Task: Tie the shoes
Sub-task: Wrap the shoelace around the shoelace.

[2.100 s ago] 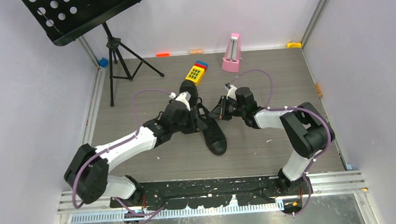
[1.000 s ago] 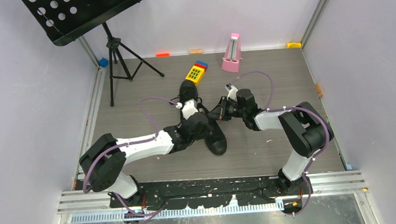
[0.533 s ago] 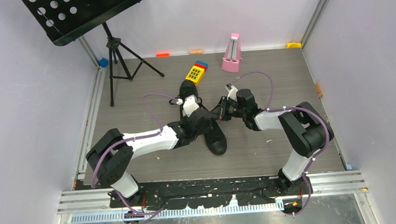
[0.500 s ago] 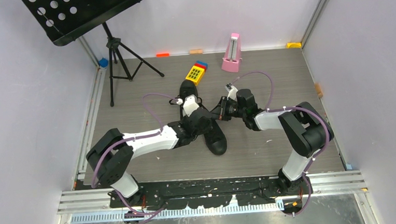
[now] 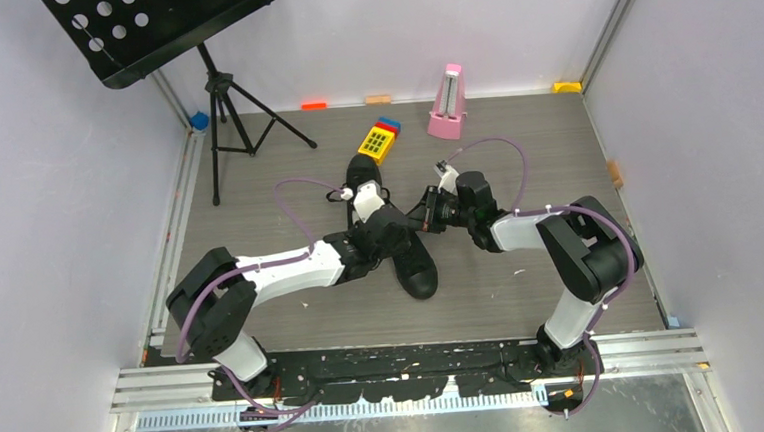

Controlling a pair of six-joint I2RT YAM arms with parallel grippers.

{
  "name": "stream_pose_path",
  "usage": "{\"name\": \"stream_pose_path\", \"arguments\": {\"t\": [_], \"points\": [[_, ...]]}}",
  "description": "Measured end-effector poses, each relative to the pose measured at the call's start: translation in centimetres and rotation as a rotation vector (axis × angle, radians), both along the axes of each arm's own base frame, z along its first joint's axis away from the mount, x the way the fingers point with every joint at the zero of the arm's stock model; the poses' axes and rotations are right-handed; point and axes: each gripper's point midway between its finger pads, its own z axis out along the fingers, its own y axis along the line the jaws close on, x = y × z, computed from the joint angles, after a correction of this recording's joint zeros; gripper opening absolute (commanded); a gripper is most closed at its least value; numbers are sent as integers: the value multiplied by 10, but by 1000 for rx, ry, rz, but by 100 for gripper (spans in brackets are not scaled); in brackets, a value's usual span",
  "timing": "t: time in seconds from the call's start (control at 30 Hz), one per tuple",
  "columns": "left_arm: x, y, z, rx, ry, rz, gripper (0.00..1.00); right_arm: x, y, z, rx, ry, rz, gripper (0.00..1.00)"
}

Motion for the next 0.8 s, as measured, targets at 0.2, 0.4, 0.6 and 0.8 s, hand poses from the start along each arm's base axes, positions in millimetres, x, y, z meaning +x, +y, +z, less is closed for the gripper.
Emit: {"name": "stream_pose_path", "arguments": {"t": [0.2,0.4,0.6,0.8], "points": [[0,2,-1,5,3,3,25,0,0,-1,2,3,0,0],[-1,3,-2,15,11,3,16,0,1,-1,4,1,2,0],[-2,6,-4,29,23,5,2,0,1,-1,5,2,5,0],[-5,6,-4,44,46,-5,0,0,1,-1,5,3,5,0]]}}
